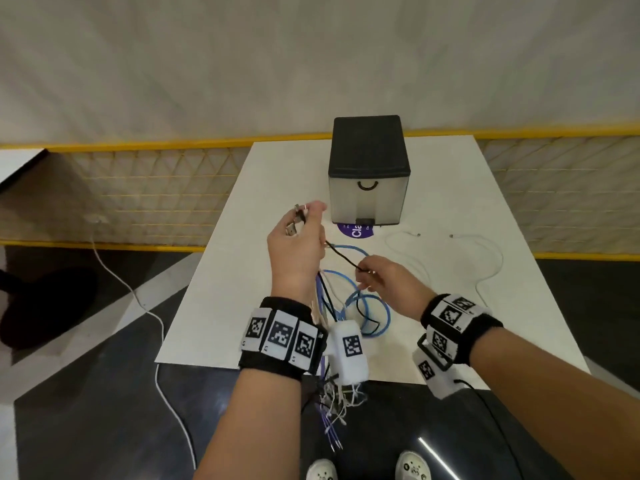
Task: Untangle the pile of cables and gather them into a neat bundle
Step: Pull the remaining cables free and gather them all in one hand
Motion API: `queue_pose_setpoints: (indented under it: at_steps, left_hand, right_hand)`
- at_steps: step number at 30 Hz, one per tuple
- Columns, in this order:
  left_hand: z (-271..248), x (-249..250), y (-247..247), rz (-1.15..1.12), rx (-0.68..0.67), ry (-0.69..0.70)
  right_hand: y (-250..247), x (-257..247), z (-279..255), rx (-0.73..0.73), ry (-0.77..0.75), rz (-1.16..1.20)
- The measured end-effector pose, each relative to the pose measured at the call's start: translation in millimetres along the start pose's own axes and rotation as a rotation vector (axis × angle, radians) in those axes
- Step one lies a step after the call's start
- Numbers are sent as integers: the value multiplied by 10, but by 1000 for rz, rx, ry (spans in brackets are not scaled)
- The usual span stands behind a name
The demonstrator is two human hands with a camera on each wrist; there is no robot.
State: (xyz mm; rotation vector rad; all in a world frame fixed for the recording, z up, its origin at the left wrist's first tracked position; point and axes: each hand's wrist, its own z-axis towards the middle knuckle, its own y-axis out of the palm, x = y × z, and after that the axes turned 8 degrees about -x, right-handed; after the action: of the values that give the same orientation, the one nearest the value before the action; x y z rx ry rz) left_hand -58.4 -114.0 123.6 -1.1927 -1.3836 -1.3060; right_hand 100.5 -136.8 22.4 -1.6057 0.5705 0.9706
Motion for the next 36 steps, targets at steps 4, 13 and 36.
queue_pose_setpoints:
  at_steps: [4, 13, 36]
  left_hand:
    - [-26, 204, -84, 18, 19, 128]
    - [10, 376, -314, -79, 130, 219]
    - [-165, 131, 146, 378, -305, 35]
  right_hand:
    - [-186, 69, 213, -13, 82, -221]
    - [-458, 154, 285, 154, 144, -250]
    - [-664, -801, 148, 271, -363, -72]
